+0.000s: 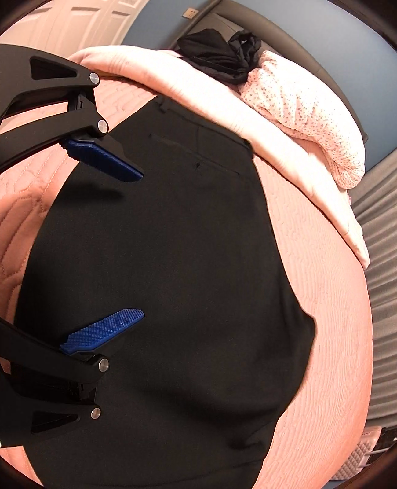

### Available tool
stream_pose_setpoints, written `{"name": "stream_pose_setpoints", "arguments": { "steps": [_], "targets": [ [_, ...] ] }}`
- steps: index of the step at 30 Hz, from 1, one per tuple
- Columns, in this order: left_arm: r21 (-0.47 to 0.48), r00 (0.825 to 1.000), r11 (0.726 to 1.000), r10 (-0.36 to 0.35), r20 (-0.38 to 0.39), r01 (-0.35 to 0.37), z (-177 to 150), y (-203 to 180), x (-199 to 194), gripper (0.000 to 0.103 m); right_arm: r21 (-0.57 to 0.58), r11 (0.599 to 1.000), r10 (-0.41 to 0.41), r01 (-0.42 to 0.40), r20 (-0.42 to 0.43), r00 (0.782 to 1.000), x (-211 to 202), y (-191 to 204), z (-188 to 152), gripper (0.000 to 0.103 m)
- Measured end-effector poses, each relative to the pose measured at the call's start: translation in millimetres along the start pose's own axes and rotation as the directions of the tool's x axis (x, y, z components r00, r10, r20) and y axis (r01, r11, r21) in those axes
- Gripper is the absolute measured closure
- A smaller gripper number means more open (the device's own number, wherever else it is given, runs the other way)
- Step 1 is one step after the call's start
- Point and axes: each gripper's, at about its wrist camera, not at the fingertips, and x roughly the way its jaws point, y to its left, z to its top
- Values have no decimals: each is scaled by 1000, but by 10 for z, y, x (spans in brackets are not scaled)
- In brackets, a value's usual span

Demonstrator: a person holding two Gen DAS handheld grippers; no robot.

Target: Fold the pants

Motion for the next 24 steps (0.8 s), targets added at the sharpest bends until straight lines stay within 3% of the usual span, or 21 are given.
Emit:
{"name": "stream_pose_setpoints", "arguments": {
  "steps": [2,3,5,8,9,12,15,17,24],
  "targets": [
    [18,1000,1000,3,5,-4,-2,-24,-12,19,38,999,9,-10,5,1000,3,-94,-17,88],
    [32,1000,999,2,1,-2,-16,-50,13,19,20,1000,0,0,-18,1000,80,-73,-52,78],
    [58,1000,998,19,-2,-19,-51,-137,62,18,-10,999,-34,34,-26,999,94,10,-50,73],
    [54,999,998,44,16,-45,-68,-154,82,12,125,992,23,-30,59,998,-263,-144,-145,55],
    [47,999,998,38,12,-38,-64,-136,90,12,194,978,64,-76,63,996,-320,-220,-225,54],
    [1,999,1000,32,16,-32,-39,-76,-37,13,287,931,236,-227,3,972,-207,-242,-492,54],
    [-4,999,1000,-20,47,20,2,-138,-230,13,273,927,254,-259,53,966,-114,-147,-561,53],
    [15,996,998,-68,54,67,11,-279,-349,13,329,893,291,-307,98,952,-53,-194,-562,53],
    [153,990,979,-140,35,133,-155,-865,-520,13,403,780,418,-478,233,878,151,-325,-454,54]
  ]
}}
